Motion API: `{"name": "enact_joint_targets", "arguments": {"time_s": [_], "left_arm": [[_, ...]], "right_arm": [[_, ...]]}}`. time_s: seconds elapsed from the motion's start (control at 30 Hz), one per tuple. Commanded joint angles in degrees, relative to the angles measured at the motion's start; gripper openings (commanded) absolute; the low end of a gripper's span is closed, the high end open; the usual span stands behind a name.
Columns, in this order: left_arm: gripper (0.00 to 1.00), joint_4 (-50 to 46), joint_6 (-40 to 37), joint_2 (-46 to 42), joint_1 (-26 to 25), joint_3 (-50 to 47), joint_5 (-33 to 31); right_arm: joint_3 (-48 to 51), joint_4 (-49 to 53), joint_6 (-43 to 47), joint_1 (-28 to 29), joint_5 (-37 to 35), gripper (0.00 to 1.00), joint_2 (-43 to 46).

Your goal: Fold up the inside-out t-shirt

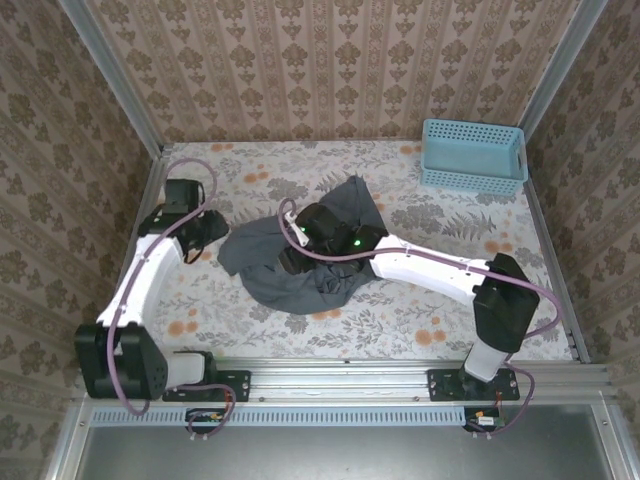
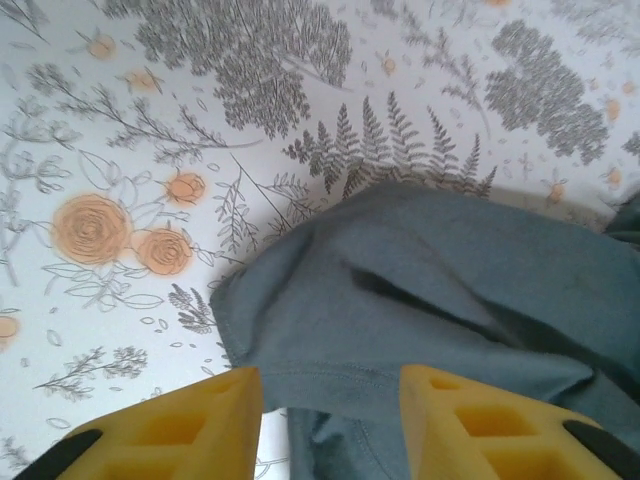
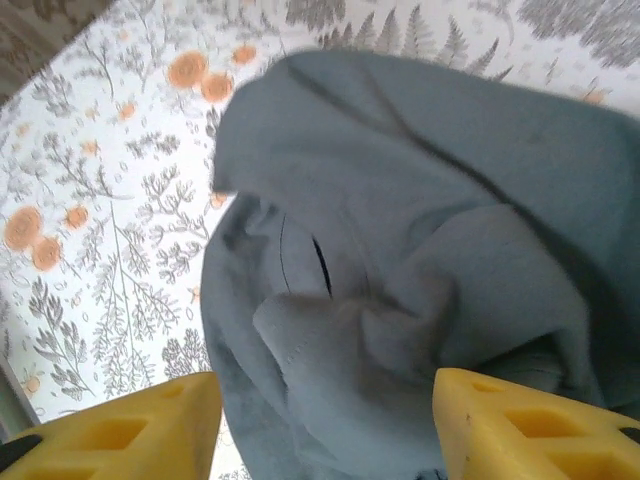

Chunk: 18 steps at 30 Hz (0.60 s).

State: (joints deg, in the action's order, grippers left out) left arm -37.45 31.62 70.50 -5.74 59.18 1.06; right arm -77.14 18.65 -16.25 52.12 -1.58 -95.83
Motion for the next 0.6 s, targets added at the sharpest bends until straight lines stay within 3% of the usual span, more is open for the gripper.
{"name": "enact_joint_targets", "arguments": {"time_s": [0.0,0.17,0.3,0.43,0.57], "left_arm": [[0.46,-3.35,0.02,-3.62,-3.69,-1.55,-3.32],[0.61,-1.80,3.32,-2.56,-19.66,-4.63,-3.96],[0.70,7.09,7.71,-0.37,-29.84,-9.93,-2.35],[0.77,13.02,8.42,3.69,-34.18,-10.74,-2.11],[0.75,16.78,8.04,7.89,-35.10,-9.64,-0.36]], "right_arm": [[3.49,1.75,-2.33,-3.86,-2.86,0.61,6.38],[12.54,0.66,-7.57,-9.44,-1.21,0.59,8.49],[16.89,-1.48,-11.03,-9.86,0.44,0.58,7.28],[20.39,-5.43,-14.20,-9.85,2.62,0.57,6.06],[21.75,-8.35,-16.95,-9.51,5.41,0.55,3.41]]}}
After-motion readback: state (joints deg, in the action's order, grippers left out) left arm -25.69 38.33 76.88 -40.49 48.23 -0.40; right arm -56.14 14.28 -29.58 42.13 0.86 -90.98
